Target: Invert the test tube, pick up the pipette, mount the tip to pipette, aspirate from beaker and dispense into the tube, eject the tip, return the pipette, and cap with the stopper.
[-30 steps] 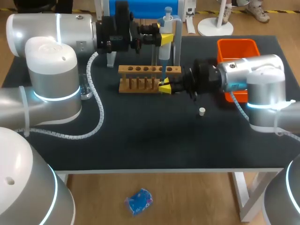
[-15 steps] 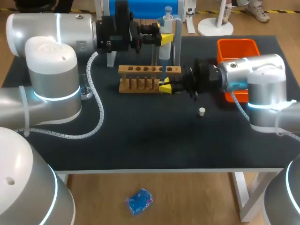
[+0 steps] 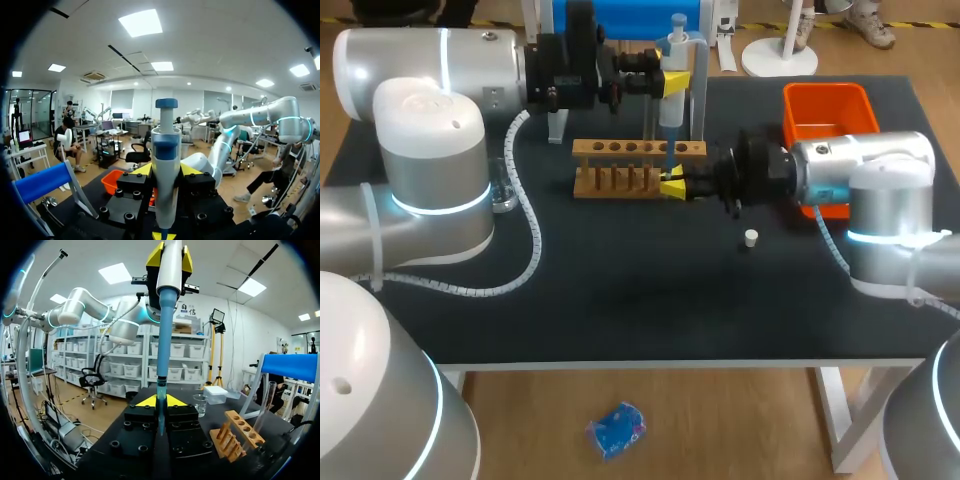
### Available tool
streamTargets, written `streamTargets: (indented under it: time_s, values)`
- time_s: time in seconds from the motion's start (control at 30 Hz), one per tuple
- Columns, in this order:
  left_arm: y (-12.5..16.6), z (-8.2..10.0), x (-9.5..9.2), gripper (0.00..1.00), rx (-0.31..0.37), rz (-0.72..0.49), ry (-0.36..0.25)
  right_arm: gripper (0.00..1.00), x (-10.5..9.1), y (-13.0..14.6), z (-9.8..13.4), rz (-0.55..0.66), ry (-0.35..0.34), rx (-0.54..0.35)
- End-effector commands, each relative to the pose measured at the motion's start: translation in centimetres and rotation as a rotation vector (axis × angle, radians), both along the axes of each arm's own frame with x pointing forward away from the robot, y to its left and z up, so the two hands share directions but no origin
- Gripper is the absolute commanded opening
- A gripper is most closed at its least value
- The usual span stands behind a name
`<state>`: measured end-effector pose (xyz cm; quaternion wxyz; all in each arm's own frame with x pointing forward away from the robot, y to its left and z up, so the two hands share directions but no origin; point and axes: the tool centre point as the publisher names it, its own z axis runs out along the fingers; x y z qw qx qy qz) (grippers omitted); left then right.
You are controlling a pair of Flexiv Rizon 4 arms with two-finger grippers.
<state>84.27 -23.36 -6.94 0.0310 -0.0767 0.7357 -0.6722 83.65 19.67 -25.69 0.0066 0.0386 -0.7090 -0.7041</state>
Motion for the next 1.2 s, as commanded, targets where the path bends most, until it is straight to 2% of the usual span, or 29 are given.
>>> streamTargets:
  time_s: [0.03, 0.43, 0.9, 0.93, 0.97, 1.2]
  values:
    - [0.1, -0.9, 0.0, 0.0, 0.0, -0.003, 0.002, 0.0, -0.6, -0.1, 1.4, -0.046, -0.001, -0.002]
    - [0.1, -0.9, 0.0, 0.0, 0.0, -0.003, 0.002, 0.0, -0.3, -0.1, 1.6, -0.115, 0.028, 0.007]
    - [0.1, -0.9, 0.0, 0.0, 0.0, -0.003, 0.002, 0.0, 0.0, -0.1, 1.3, -0.109, 0.028, 0.001]
    - [0.1, -0.9, 0.0, 0.0, 0.0, -0.003, 0.002, 0.36, 0.0, -0.1, 1.2, -0.103, 0.034, -0.006]
    - [0.1, -0.9, 0.0, 0.0, 0.0, -0.003, 0.002, 1.0, 0.0, -0.1, 1.0, -0.097, 0.036, -0.008]
    - [0.1, -0.9, 0.0, 0.0, 0.0, -0.003, 0.002, 1.0, -0.1, -1.0, 0.1, -0.063, 0.075, -0.059]
